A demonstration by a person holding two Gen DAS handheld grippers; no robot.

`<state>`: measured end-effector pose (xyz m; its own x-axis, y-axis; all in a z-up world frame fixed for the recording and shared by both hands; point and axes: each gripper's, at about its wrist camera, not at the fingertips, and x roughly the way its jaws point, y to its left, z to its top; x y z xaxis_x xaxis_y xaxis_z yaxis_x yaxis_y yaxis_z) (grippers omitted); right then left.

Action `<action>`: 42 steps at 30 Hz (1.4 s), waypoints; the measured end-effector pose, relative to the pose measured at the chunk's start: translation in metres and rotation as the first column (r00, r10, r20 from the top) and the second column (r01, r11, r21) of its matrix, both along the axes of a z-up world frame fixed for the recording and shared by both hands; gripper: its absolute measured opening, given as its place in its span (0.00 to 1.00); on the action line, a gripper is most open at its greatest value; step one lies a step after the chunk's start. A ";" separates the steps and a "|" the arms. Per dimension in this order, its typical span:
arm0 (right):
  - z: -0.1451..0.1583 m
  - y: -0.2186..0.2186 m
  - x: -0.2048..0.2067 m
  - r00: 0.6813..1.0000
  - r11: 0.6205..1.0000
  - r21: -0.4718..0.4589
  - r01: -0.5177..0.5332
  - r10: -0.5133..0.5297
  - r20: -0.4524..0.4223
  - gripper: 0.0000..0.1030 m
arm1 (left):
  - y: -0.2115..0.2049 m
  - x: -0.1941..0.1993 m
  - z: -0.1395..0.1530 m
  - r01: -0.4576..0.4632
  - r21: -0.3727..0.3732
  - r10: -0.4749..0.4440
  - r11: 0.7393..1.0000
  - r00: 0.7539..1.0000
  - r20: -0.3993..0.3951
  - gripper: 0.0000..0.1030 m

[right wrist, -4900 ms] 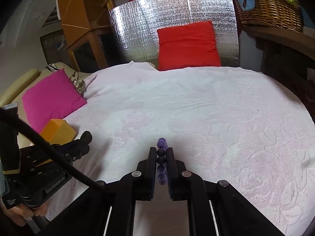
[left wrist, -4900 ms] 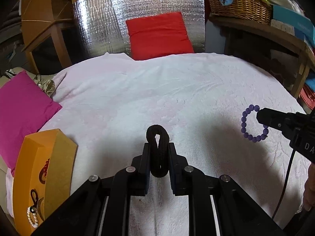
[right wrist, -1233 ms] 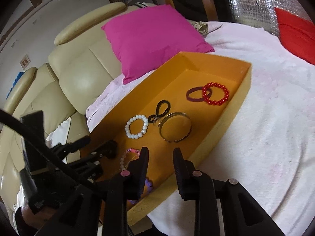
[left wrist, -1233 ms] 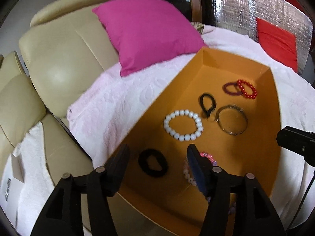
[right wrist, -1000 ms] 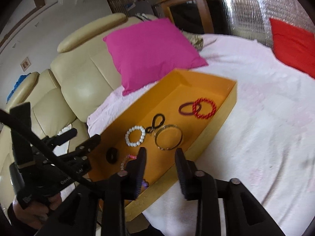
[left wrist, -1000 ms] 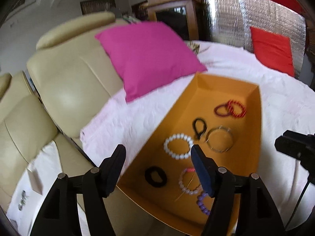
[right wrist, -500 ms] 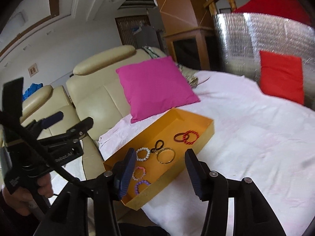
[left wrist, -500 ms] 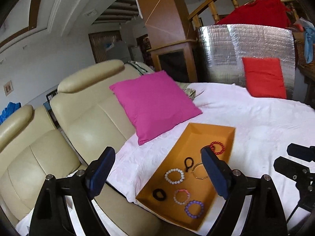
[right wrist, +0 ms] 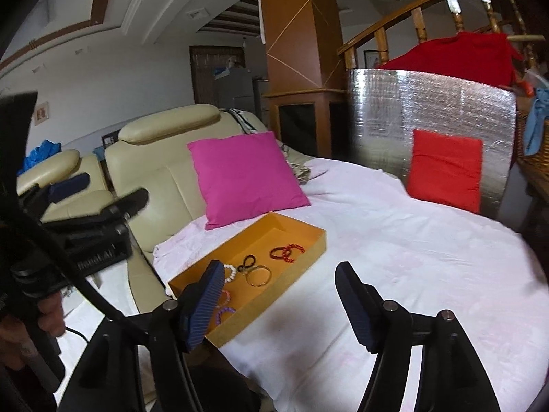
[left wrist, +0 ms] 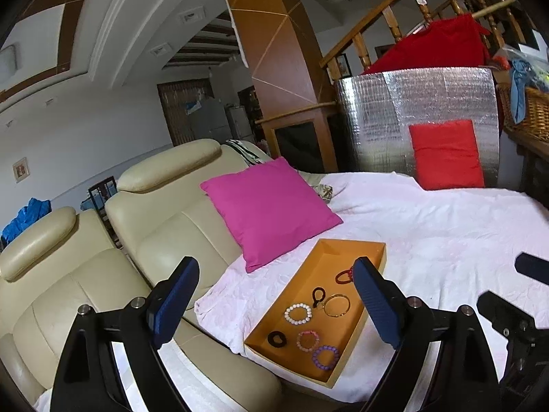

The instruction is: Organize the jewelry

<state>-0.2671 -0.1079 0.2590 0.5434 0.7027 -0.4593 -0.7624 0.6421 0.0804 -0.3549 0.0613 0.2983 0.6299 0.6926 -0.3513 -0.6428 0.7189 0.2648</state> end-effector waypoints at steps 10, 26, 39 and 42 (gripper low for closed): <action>0.011 -0.018 -0.019 0.999 0.999 0.012 0.050 -0.050 -0.001 0.69 | 0.000 -0.025 0.008 -0.059 0.004 0.059 0.998 0.998 0.031 0.89; 0.021 -0.010 -0.023 0.998 0.998 0.017 0.054 -0.054 0.012 0.70 | 0.012 -0.038 0.010 -0.102 0.005 0.101 0.995 0.993 0.060 0.89; 0.019 0.003 -0.026 0.999 0.999 -0.001 0.033 -0.033 0.013 0.70 | 0.020 -0.036 0.005 -0.107 -0.003 0.108 0.994 0.993 0.043 0.90; 0.018 0.005 -0.027 0.999 1.000 -0.006 0.031 -0.031 0.016 0.70 | 0.022 -0.037 0.004 -0.111 -0.008 0.111 0.994 0.993 0.043 0.90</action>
<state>-0.2939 -0.1026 0.2768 0.5719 0.6825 -0.4550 -0.7434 0.6658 0.0644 -0.3924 0.0832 0.3022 0.5636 0.7574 -0.3295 -0.7295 0.6436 0.2316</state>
